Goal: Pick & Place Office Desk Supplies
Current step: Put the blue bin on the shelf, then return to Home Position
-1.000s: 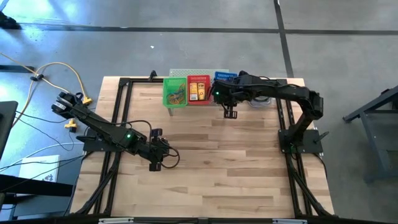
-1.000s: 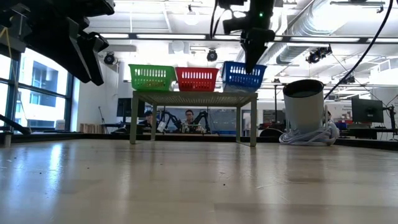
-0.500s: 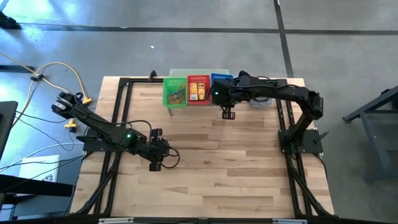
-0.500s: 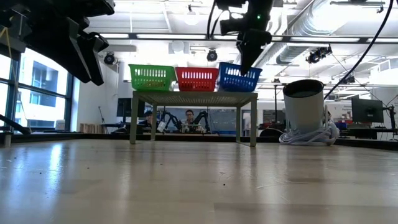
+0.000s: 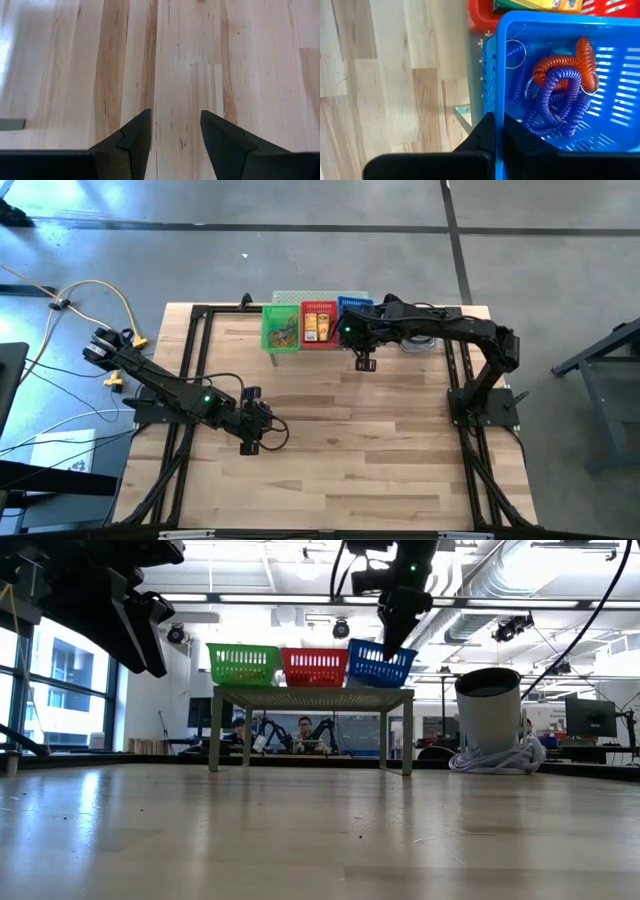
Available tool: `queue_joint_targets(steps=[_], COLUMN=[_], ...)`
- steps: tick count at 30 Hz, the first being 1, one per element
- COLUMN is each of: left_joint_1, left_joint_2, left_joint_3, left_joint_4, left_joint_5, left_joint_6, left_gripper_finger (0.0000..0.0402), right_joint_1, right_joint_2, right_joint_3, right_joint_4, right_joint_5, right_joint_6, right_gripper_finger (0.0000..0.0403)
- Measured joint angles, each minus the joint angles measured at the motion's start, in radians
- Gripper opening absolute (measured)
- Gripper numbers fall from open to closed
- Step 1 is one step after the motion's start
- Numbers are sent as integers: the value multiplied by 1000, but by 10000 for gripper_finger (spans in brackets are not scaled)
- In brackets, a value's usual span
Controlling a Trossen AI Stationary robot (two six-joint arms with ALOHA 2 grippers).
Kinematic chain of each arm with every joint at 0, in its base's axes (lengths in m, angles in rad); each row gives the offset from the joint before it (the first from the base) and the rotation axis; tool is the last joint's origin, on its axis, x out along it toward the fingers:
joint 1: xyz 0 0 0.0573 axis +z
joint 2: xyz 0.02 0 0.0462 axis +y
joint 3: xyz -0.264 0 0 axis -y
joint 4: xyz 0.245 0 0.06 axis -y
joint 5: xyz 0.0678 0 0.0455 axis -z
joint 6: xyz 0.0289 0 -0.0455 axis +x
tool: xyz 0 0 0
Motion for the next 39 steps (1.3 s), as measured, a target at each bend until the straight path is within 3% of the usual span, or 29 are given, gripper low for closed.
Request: queue_joint_targets(steps=[11,23,35,39], left_joint_1=[0,0,0,0], left_joint_2=[0,0,0,0], left_joint_3=[0,0,0,0], left_joint_4=[0,0,0,0], left_joint_5=[0,2,21,21], left_joint_6=[0,0,0,0], left_gripper_finger=[162,162,162,162], right_joint_1=[0,0,4,25], right_joint_2=[0,0,-1,-2], right_joint_3=[0,0,0,0], right_joint_4=[2,2,3,6], right_joint_5=[49,18,33,103], right_joint_6=[-2,0,11,19], right_gripper_finger=[4,6,123,149])
